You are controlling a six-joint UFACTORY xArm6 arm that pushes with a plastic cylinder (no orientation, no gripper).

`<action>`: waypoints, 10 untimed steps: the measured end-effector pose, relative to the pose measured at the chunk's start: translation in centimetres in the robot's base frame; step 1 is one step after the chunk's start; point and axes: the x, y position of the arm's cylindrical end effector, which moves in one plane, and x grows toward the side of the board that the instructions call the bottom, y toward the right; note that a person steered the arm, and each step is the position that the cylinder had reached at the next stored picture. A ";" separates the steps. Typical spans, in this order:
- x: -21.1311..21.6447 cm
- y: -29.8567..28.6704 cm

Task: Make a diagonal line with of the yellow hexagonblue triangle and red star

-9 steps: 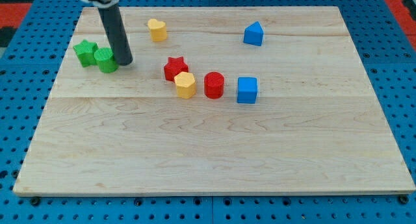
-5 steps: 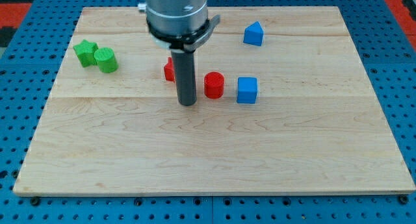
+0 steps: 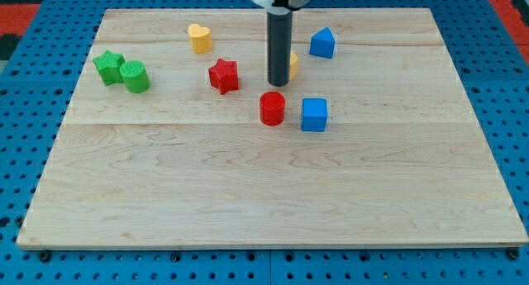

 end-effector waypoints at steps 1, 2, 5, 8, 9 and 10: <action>-1.3 -2.2; -1.6 1.1; -4.7 11.3; -10.3 12.5; -11.4 12.5; -11.7 12.5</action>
